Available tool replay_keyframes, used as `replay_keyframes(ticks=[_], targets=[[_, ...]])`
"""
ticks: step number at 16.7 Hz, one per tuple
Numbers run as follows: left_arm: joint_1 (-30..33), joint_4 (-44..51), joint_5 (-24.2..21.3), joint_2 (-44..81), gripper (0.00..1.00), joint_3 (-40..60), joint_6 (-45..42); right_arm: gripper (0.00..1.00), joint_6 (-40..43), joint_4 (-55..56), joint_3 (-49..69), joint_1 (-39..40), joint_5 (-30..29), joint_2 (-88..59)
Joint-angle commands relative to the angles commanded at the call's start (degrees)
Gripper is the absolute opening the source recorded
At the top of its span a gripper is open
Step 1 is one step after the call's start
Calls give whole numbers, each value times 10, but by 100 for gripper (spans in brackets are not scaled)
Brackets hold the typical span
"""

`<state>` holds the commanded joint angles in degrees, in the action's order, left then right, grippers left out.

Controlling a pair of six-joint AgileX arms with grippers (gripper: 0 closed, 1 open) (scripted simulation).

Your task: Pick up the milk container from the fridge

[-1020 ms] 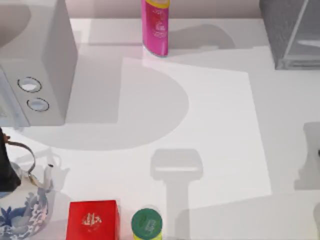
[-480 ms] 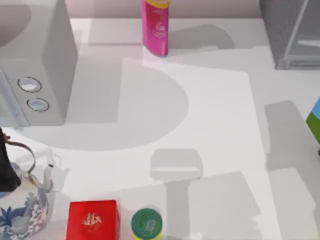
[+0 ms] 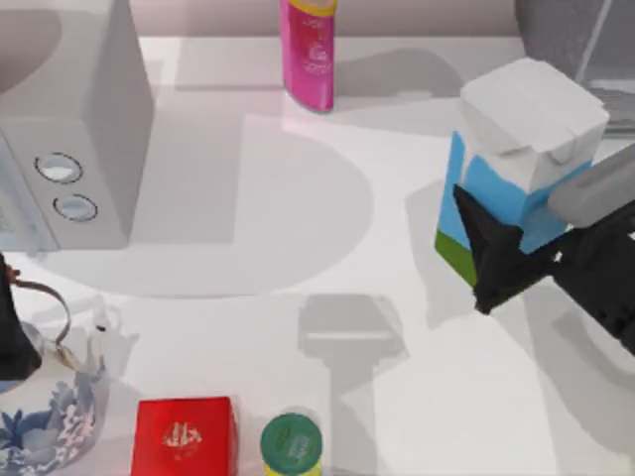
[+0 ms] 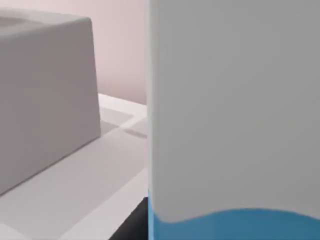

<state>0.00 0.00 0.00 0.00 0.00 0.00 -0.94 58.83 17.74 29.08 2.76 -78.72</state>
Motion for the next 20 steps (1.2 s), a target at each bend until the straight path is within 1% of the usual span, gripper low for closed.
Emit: replay_keyframes(ticks=[5,8,16,20], targets=[[0,0,0,0,100,0,0,0,-1,151,50,72,6,-189],[0,0,0,0,100,0,0,0,1,202,67,95,7,-247],[0,0,0,0,100,0,0,0,2,211,74,98,8,-265],[0,0,0,0,100,0,0,0,4,229,127,104,5,-343]])
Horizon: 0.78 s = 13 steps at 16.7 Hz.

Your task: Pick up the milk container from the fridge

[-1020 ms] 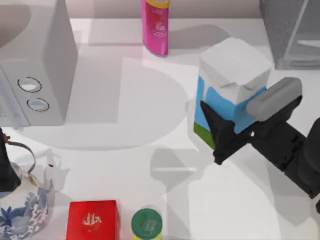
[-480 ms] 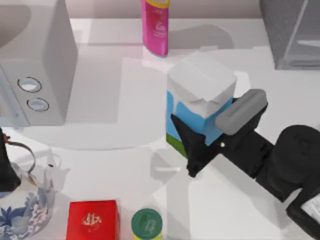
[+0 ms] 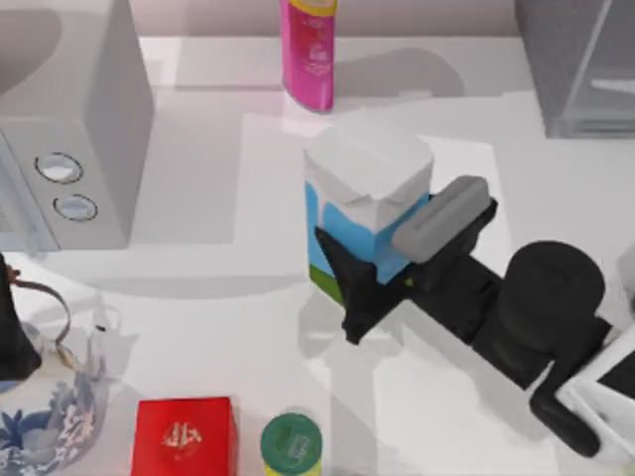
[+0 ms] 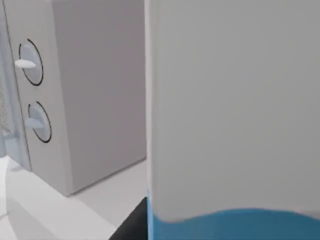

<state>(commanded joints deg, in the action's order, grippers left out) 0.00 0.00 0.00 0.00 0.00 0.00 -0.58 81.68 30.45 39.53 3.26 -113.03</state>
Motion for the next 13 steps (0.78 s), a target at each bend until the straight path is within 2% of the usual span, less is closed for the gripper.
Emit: replay_keyframes(ticks=[4,9,13], targets=[[0,0,0,0,100,0,0,0,-1,20,61,2,-6,-71],[0,0,0,0,100,0,0,0,-1,23,69,2,-7,-79],[0,0,0,0,100,0,0,30,-1,23,69,2,-7,-79]])
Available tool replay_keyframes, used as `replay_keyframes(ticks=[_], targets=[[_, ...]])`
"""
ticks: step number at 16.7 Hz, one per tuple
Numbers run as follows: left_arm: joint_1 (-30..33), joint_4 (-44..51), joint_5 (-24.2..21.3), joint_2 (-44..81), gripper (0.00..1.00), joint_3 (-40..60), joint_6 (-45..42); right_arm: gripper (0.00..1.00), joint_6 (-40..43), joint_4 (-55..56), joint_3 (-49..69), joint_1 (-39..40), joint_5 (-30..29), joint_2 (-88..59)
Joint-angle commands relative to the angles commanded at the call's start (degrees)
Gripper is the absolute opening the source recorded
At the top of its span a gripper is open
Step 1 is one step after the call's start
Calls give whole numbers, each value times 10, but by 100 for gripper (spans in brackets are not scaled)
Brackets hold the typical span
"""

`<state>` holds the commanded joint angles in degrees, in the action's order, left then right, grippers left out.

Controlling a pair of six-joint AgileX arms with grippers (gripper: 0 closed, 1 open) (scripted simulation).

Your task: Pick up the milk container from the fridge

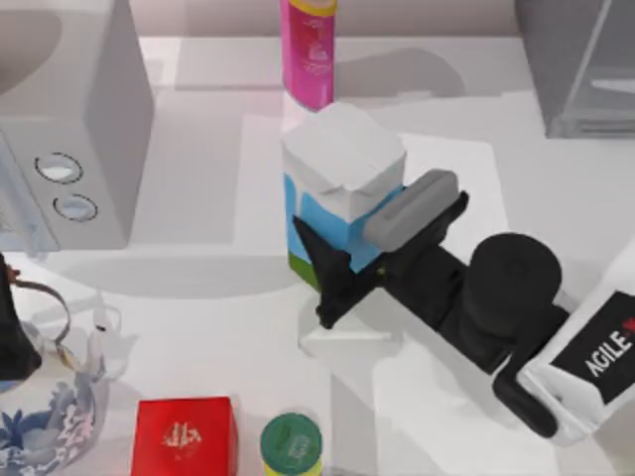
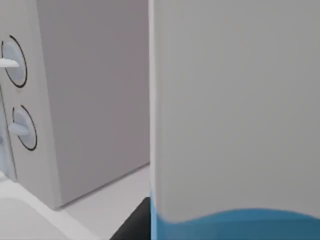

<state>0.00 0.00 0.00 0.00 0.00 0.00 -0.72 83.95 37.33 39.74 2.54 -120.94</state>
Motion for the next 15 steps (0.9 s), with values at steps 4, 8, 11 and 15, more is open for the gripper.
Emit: replay_keyframes(ticks=[4,8,11,15], targets=[[0,0,0,0,100,0,0,60,0,0,0,0,0,0],[0,0,0,0,100,0,0,90,0,0,0,0,0,0],[0,0,0,0,100,0,0,100,0,0,0,0,0,0],[0,0,0,0,100,0,0,100,0,0,0,0,0,0]])
